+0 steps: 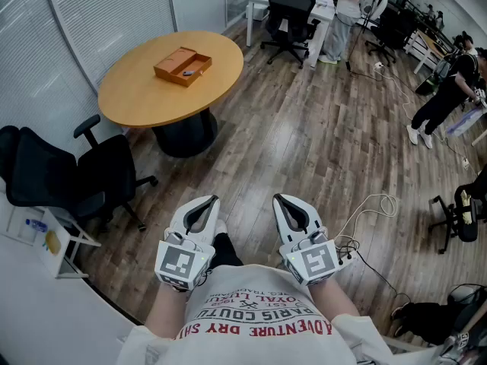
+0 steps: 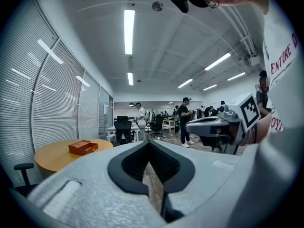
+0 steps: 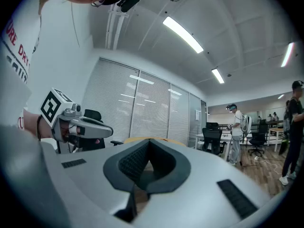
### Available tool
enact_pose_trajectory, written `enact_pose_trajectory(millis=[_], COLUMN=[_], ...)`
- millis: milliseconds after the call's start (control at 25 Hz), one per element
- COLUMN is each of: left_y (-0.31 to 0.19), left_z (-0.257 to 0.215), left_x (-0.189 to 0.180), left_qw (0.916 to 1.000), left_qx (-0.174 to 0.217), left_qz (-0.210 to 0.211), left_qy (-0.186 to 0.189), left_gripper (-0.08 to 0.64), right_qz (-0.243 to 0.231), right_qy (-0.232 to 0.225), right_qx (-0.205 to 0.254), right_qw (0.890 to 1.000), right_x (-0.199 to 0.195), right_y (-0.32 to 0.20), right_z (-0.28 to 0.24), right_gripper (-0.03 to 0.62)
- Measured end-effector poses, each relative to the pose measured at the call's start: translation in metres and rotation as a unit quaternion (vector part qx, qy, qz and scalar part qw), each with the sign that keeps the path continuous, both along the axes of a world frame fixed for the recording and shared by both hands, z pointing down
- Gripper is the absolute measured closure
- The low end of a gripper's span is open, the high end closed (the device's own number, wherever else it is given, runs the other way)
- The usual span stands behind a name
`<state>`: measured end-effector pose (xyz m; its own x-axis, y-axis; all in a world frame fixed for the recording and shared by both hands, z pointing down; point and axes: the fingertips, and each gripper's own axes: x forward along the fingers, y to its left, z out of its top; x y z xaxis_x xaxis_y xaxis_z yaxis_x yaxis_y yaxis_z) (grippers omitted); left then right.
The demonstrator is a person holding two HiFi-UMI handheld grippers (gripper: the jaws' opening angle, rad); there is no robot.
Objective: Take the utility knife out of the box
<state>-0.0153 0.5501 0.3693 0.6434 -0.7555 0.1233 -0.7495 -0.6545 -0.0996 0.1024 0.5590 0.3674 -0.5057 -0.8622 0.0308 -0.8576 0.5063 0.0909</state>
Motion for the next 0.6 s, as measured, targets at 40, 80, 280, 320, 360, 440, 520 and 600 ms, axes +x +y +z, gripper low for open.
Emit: enact_pose_trajectory(millis=[40, 80, 280, 320, 360, 440, 520, 600], left_y=[-0.002, -0.004, -0.009, -0.009, -0.009, -0.011, -0.013, -0.014], left_z=[-0.001, -0.002, -0.005, -0.004, -0.004, -0.003, -0.001, 0.004], left_x=[0.001, 0.002, 0.005, 0.004, 0.003, 0.002, 0.000, -0.001], left_qw=[1.0000, 1.0000, 1.0000, 1.0000, 1.0000, 1.0000, 1.0000, 0.9999], left_qx=[0.000, 0.000, 0.000, 0.000, -0.001, -0.003, -0.007, -0.013], left_qz=[0.001, 0.002, 0.006, 0.006, 0.006, 0.005, 0.004, 0.004], left_qy=[-0.001, -0.002, -0.001, -0.001, -0.001, -0.003, -0.005, -0.006], left_gripper=[0.566, 0.566, 0.565, 0.566, 0.566, 0.566, 0.566, 0.565], right_qz=[0.002, 0.004, 0.003, 0.004, 0.007, 0.011, 0.015, 0.021], right_qy=[-0.001, -0.002, -0.001, -0.001, -0.002, -0.011, -0.036, -0.054], right_qx=[-0.001, -0.001, 0.001, 0.000, -0.002, -0.006, -0.015, -0.022], right_qw=[1.000, 1.000, 1.000, 1.000, 1.000, 1.000, 0.999, 0.998], right_x=[0.001, 0.002, 0.003, 0.003, 0.003, 0.004, 0.007, 0.012], right_y=[-0.002, -0.004, -0.010, -0.010, -0.010, -0.014, -0.017, -0.019], right_z=[-0.001, -0.002, -0.003, -0.002, -0.001, 0.000, 0.002, 0.007], right_gripper=[0.586, 0.586, 0.586, 0.586, 0.586, 0.586, 0.584, 0.584])
